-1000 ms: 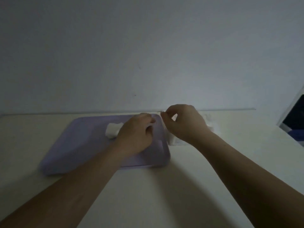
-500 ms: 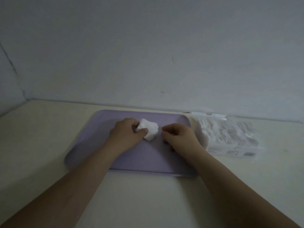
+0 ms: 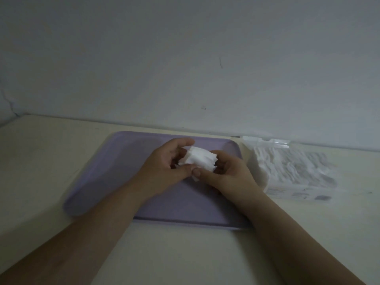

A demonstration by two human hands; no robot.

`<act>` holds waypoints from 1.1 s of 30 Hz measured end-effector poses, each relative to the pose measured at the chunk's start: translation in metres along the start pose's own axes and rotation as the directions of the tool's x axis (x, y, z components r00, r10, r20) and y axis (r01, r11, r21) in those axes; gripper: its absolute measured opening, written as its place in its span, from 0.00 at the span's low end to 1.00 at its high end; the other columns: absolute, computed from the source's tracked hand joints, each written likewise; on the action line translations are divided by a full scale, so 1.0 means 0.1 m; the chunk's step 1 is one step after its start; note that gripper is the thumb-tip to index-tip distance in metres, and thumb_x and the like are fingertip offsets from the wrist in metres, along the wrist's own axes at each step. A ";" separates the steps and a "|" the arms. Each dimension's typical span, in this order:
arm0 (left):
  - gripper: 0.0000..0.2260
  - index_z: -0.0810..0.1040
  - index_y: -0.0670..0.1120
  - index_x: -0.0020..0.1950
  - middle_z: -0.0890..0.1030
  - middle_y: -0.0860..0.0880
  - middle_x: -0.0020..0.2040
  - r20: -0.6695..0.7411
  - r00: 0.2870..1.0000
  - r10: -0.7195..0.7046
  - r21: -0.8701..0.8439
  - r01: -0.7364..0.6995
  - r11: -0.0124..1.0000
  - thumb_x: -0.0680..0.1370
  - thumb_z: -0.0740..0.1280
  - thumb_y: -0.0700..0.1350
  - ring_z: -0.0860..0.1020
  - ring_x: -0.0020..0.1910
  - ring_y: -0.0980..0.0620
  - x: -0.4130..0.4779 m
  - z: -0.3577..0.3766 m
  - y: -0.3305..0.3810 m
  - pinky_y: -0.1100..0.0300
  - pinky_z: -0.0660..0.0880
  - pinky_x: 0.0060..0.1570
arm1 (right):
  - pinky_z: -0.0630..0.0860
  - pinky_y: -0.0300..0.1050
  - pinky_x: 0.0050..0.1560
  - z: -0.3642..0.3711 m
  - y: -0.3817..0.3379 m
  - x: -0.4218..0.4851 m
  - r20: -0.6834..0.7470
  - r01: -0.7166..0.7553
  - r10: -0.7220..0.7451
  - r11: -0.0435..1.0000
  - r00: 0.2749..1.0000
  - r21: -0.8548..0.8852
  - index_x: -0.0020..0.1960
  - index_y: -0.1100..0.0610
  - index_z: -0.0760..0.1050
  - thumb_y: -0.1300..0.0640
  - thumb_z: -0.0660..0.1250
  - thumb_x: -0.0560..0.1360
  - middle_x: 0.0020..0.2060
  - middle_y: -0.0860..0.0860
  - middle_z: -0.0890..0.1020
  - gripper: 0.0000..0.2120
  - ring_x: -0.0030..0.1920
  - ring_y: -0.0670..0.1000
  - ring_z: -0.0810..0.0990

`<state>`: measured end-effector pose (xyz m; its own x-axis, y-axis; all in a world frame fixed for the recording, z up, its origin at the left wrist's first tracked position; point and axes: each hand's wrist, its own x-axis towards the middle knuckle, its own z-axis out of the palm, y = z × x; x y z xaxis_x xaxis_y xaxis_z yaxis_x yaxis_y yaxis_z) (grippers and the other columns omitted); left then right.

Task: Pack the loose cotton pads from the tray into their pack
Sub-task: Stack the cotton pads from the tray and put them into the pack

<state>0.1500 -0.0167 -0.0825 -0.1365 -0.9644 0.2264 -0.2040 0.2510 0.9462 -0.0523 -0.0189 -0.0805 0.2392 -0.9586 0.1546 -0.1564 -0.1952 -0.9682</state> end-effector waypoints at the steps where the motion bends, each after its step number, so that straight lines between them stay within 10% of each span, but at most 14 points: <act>1: 0.26 0.76 0.56 0.66 0.84 0.45 0.60 -0.004 1.000 0.010 0.016 -0.010 1.000 0.73 0.74 0.36 0.83 0.60 0.46 0.01 0.02 0.00 0.49 0.79 0.60 | 0.80 0.53 0.43 0.00 -0.01 -0.01 -0.067 0.017 -0.019 0.999 0.998 -0.031 0.53 0.54 0.82 0.55 0.79 0.71 0.43 0.53 0.88 0.12 0.42 0.54 0.86; 5: 0.23 0.77 0.54 0.65 0.82 0.54 0.61 -0.087 0.994 0.064 0.322 -0.033 0.946 0.72 0.69 0.37 0.80 0.54 0.63 0.01 0.02 -0.06 0.70 0.73 0.54 | 0.78 0.46 0.47 -0.05 -0.03 0.00 -0.456 -0.018 -0.062 0.986 0.888 -0.169 0.52 0.49 0.80 0.51 0.73 0.74 0.41 0.46 0.85 0.07 0.41 0.44 0.83; 8: 0.23 0.77 0.48 0.71 0.79 0.50 0.69 -0.002 0.984 0.177 0.628 -0.137 0.766 0.75 0.67 0.48 0.75 0.68 0.51 0.01 0.05 -0.14 0.60 0.69 0.70 | 0.77 0.42 0.50 -0.05 -0.04 0.01 -0.468 -0.050 -0.068 0.971 0.881 -0.235 0.53 0.47 0.77 0.50 0.71 0.75 0.42 0.44 0.83 0.08 0.43 0.40 0.81; 12: 0.22 0.84 0.46 0.60 0.84 0.48 0.62 0.077 0.978 0.193 0.740 -0.186 0.646 0.78 0.58 0.56 0.80 0.62 0.45 0.03 0.10 -0.15 0.47 0.77 0.63 | 0.70 0.32 0.39 -0.01 0.00 0.01 -0.398 -0.066 -0.066 0.949 0.915 -0.309 0.51 0.51 0.73 0.53 0.73 0.76 0.39 0.45 0.79 0.10 0.39 0.42 0.77; 16: 0.11 0.83 0.49 0.45 0.85 0.53 0.48 0.024 0.982 0.190 0.683 -0.155 0.714 0.75 0.67 0.55 0.81 0.50 0.48 0.04 0.05 -0.10 0.49 0.78 0.51 | 0.70 0.24 0.43 -0.02 0.04 0.01 -0.346 -0.049 -0.054 0.958 0.937 -0.281 0.57 0.48 0.72 0.57 0.75 0.74 0.45 0.42 0.80 0.16 0.44 0.36 0.78; 21: 0.24 0.77 0.59 0.65 0.79 0.59 0.56 -0.001 0.996 -0.086 0.739 0.059 0.671 0.70 0.65 0.62 0.75 0.59 0.49 0.02 0.03 0.02 0.48 0.73 0.61 | 0.75 0.29 0.51 -0.02 0.07 0.03 -0.300 -0.035 -0.041 0.969 0.953 -0.244 0.64 0.50 0.75 0.62 0.72 0.73 0.52 0.47 0.83 0.21 0.49 0.41 0.81; 27: 0.08 0.76 0.60 0.41 0.80 0.59 0.43 0.106 0.973 -0.204 0.653 0.086 0.752 0.66 0.69 0.60 0.79 0.45 0.55 0.01 -0.08 0.11 0.52 0.75 0.52 | 0.74 0.37 0.50 -0.06 0.06 0.03 -0.406 -0.034 -0.089 0.957 0.909 -0.287 0.51 0.46 0.72 0.59 0.73 0.74 0.44 0.44 0.81 0.13 0.45 0.45 0.81; 33: 0.09 0.80 0.49 0.46 0.83 0.50 0.39 0.191 0.981 -0.033 0.224 -0.011 0.975 0.73 0.76 0.37 0.76 0.36 0.57 -0.04 -0.03 0.12 0.63 0.73 0.38 | 0.74 0.30 0.44 -0.03 0.06 0.03 -0.272 -0.004 -0.066 0.968 0.960 -0.250 0.50 0.48 0.72 0.62 0.74 0.73 0.42 0.48 0.83 0.15 0.42 0.43 0.81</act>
<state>0.1511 -0.0103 -0.0716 -0.3124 -0.9386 0.1468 -0.4143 0.2736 0.8680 -0.0550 -0.0232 -0.0852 -0.0208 -0.9637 0.2662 -0.3917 -0.2371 -0.8890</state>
